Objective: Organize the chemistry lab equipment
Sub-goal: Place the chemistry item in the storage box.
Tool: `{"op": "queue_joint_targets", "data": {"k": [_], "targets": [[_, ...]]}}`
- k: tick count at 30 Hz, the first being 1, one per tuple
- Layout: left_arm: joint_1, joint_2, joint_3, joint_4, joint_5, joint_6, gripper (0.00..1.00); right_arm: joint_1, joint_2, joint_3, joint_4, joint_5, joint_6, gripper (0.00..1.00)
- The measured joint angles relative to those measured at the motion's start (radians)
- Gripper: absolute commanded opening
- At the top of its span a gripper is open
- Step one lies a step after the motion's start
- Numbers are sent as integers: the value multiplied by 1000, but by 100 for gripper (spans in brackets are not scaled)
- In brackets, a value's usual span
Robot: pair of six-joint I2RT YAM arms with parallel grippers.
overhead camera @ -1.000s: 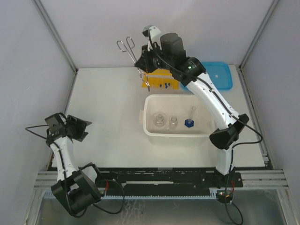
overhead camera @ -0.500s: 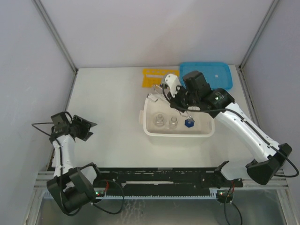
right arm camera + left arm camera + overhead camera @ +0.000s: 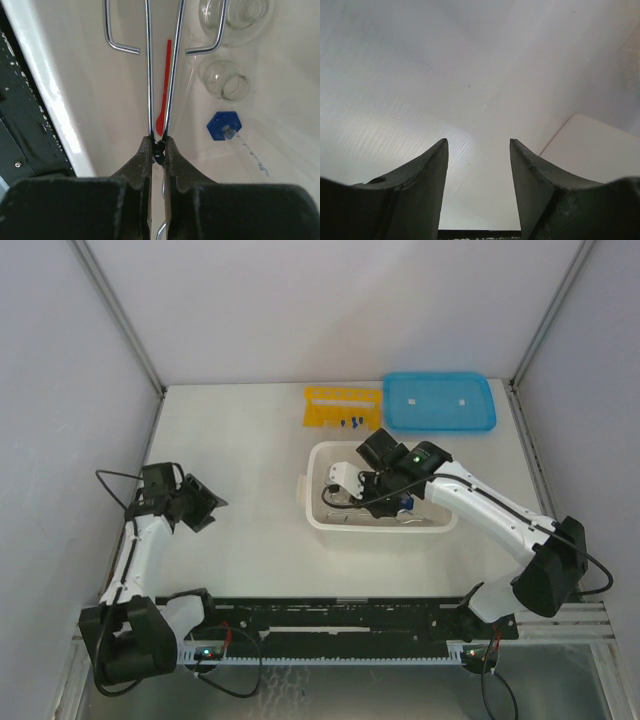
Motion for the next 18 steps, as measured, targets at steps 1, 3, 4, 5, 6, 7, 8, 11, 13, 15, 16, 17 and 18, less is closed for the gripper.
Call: {"op": "queue_joint_targets", "data": {"k": [1, 3, 4, 5, 6, 7, 8, 11, 13, 15, 16, 17, 18], "targets": [[-17, 9, 9, -1, -12, 0, 56, -6, 10, -5, -4, 0, -8, 0], [-45, 23, 21, -1, -34, 0, 56, -14, 23, -11, -5, -3, -19, 0], [-60, 30, 27, -1, -46, 1, 56, -28, 26, -13, -5, -5, -23, 0], [-82, 37, 36, -1, -60, 1, 56, -37, 29, -14, -3, -8, -26, 0], [-105, 43, 44, -1, -76, 0, 56, -47, 32, -14, 0, -11, -29, 0], [-128, 49, 53, 0, -90, 0, 56, -52, 34, -14, 3, -14, -30, 0], [-145, 55, 59, 0, -101, 0, 56, -59, 37, -15, 9, -16, -31, 0], [-207, 79, 82, 6, -143, 0, 55, -71, 42, -26, 32, -26, -32, 0], [-243, 101, 96, 9, -164, 0, 55, -76, 44, -43, 47, -34, -32, 0], [-278, 129, 111, 11, -186, 1, 55, -79, 48, -60, 55, -41, -32, 0], [-291, 141, 118, 13, -192, 1, 55, -79, 51, -68, 60, -43, -32, 0], [-306, 156, 128, 12, -198, 2, 55, -79, 55, -77, 65, -47, -32, 0], [-319, 171, 140, 12, -206, 2, 55, -80, 61, -85, 69, -49, -32, 0]]}}
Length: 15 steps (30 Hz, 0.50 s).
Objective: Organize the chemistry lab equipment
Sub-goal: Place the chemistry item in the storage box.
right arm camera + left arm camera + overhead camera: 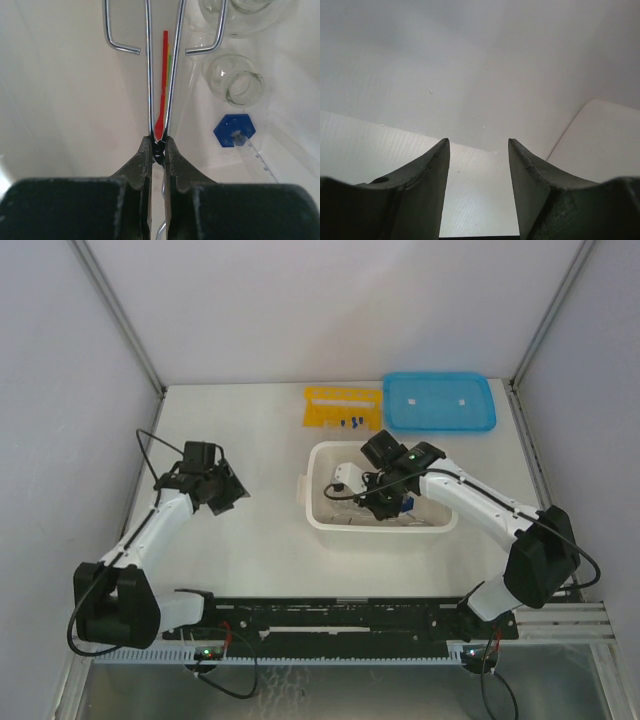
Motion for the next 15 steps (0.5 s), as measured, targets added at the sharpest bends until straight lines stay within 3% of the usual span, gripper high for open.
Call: {"op": "queue_joint_targets", "data": {"k": [15], "targets": [[-47, 115, 115, 6, -31, 38, 54, -32, 105, -19, 69, -19, 1, 0]]}}
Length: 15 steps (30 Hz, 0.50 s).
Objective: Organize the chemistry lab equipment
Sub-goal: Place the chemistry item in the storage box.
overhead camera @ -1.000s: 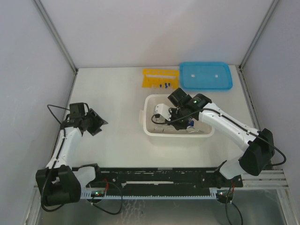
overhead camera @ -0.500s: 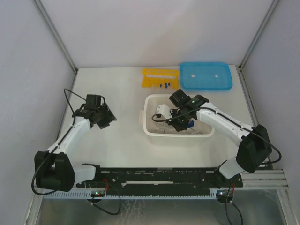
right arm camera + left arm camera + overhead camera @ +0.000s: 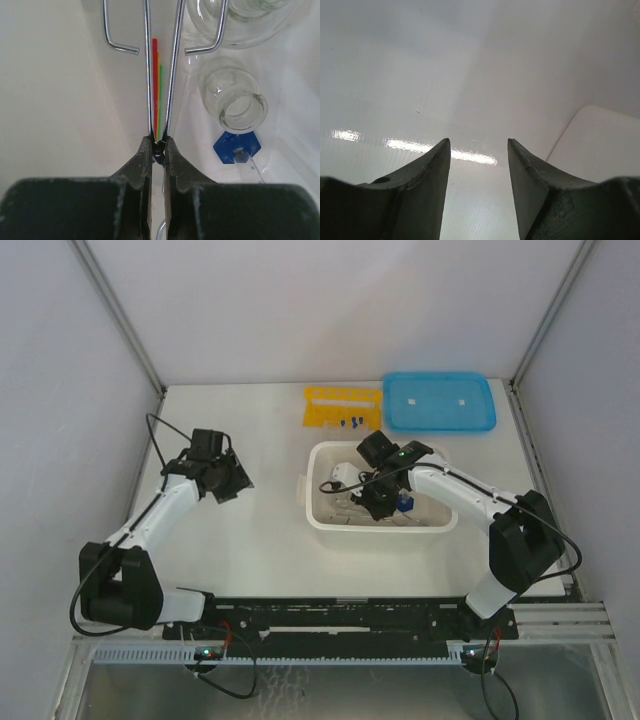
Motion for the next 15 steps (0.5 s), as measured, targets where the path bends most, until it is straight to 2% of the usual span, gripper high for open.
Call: {"op": "queue_joint_targets", "data": {"k": [15], "targets": [[-18, 57, 51, -3, 0, 39, 54, -21, 64, -8, 31, 1, 4, 0]]}}
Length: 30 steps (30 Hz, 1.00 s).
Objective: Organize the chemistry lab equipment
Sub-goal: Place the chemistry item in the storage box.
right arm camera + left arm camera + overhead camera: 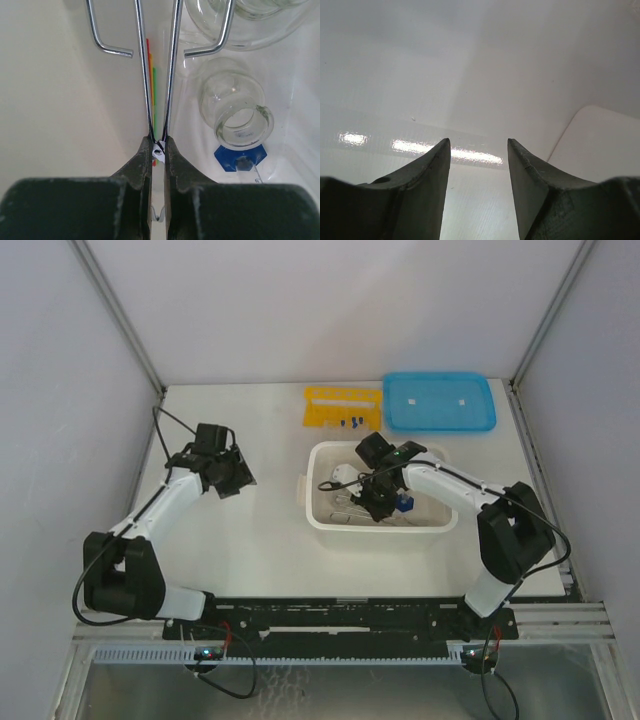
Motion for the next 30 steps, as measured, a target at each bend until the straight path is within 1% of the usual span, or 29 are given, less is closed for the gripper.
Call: {"op": "queue_joint_targets", "data": {"k": [9, 30], "targets": [[0, 8, 1, -1, 0, 3, 54, 0, 40, -39, 33, 16, 12, 0], [0, 8, 1, -23, 0, 18, 54, -1, 101, -43, 59, 49, 54, 0]]}}
